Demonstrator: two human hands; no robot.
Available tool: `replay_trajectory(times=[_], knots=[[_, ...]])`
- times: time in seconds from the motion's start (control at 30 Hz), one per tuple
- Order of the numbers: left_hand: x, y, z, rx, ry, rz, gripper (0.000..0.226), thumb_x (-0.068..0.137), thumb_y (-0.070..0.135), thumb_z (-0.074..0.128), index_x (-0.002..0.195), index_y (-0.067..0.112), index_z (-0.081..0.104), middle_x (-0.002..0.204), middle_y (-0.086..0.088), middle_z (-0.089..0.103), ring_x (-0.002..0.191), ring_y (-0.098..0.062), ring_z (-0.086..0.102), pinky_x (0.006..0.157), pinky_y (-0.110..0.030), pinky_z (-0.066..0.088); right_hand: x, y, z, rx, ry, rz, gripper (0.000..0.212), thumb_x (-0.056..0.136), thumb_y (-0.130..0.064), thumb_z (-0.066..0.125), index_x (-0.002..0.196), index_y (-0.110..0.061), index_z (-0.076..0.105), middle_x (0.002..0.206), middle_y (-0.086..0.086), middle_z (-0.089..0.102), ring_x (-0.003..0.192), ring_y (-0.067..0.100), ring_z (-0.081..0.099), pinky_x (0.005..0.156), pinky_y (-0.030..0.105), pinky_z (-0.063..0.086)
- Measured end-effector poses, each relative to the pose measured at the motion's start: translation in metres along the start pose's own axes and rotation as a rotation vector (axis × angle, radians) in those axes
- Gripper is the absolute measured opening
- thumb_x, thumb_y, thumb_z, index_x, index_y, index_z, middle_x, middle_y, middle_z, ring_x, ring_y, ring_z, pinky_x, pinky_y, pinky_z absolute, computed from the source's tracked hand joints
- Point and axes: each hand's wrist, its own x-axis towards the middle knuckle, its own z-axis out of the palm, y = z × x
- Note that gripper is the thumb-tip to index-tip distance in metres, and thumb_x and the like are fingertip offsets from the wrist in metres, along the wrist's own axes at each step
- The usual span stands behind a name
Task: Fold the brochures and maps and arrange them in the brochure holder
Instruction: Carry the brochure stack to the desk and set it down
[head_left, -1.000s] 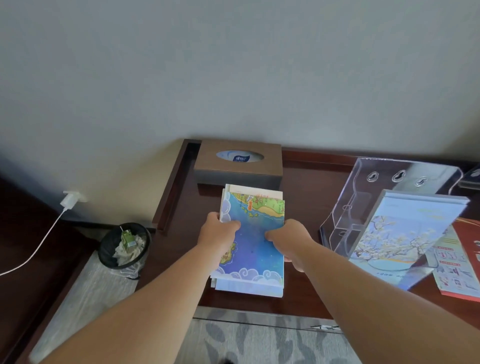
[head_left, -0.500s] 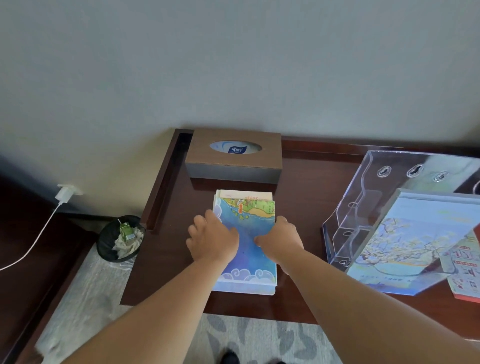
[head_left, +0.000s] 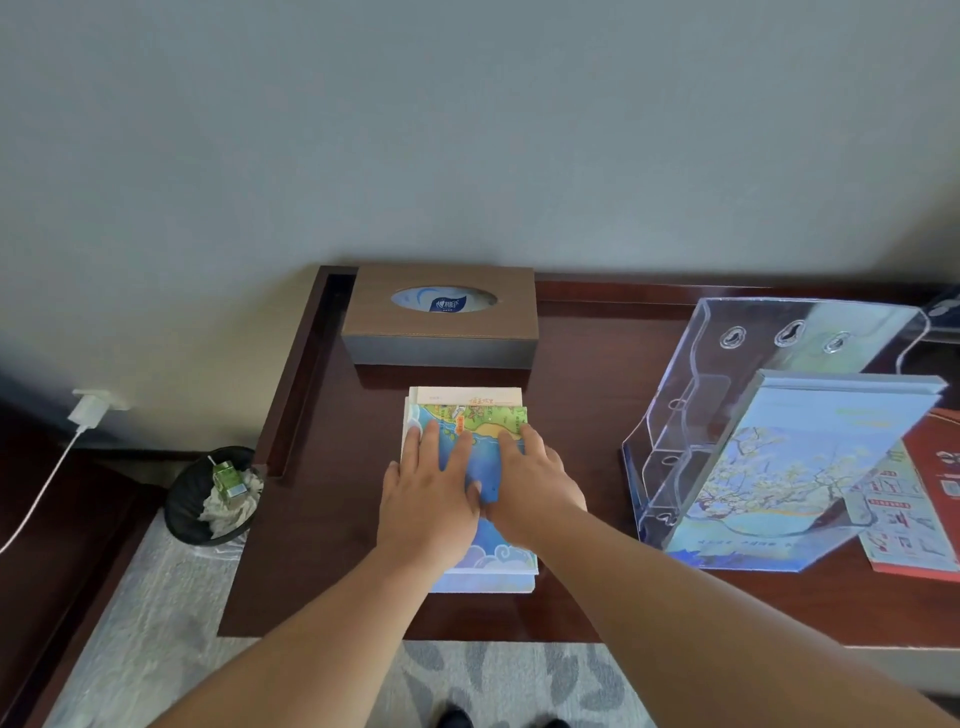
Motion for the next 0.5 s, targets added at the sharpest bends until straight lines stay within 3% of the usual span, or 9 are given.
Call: replay_trajectory(times=[0.1, 0.17, 0.27, 0.37, 0.5], knots=[[0.005, 0.004, -0.013, -0.004, -0.019, -0.010, 0.059, 0.099, 0.043, 0.038, 0.153, 0.029, 0.019, 0.163, -0.009, 0.012, 0.150, -0.030, 0.005, 0.118, -0.049, 0.016, -0.006, 0.003, -0.004, 0.027, 0.011, -0.016, 0.087, 0.091, -0.044, 0.063, 0.157, -0.020, 0.011, 0.165, -0.002, 0.002, 0.150, 0.021, 0.010, 0.112, 0.041, 0.035], [0.007, 0.006, -0.025, -0.005, 0.049, 0.013, 0.054, 0.094, 0.039, 0.045, 0.146, 0.026, 0.035, 0.156, -0.009, 0.029, 0.146, -0.027, 0.020, 0.115, -0.045, 0.023, -0.016, 0.007, -0.010, 0.086, 0.037, -0.042, 0.077, 0.092, -0.036, 0.062, 0.155, -0.019, 0.020, 0.164, -0.002, 0.010, 0.150, 0.019, 0.012, 0.114, 0.041, 0.033], [0.004, 0.014, -0.039, -0.061, 0.139, 0.069, 0.044, 0.092, 0.032, 0.050, 0.134, 0.021, 0.049, 0.138, -0.004, 0.048, 0.131, -0.026, 0.040, 0.103, -0.040, 0.037, -0.037, 0.015, -0.019, 0.154, 0.089, -0.053, 0.061, 0.094, -0.029, 0.057, 0.150, -0.019, 0.032, 0.157, -0.002, 0.028, 0.144, 0.019, 0.028, 0.112, 0.038, 0.035], [-0.007, 0.034, -0.050, -0.197, 0.180, 0.123, 0.033, 0.091, 0.022, 0.053, 0.123, 0.016, 0.058, 0.121, -0.005, 0.059, 0.114, -0.028, 0.053, 0.090, -0.041, 0.043, -0.061, 0.022, -0.031, 0.200, 0.135, -0.041, 0.046, 0.094, -0.026, 0.056, 0.139, -0.019, 0.047, 0.142, 0.001, 0.046, 0.125, 0.024, 0.051, 0.100, 0.038, 0.046], [-0.031, 0.065, -0.057, -0.326, 0.236, 0.209, 0.018, 0.092, 0.015, 0.051, 0.101, 0.015, 0.067, 0.101, -0.003, 0.066, 0.096, -0.028, 0.060, 0.076, -0.043, 0.049, -0.098, 0.039, -0.047, 0.203, 0.173, -0.060, 0.037, 0.096, -0.024, 0.049, 0.131, -0.016, 0.053, 0.134, 0.007, 0.052, 0.116, 0.029, 0.057, 0.095, 0.039, 0.048]])
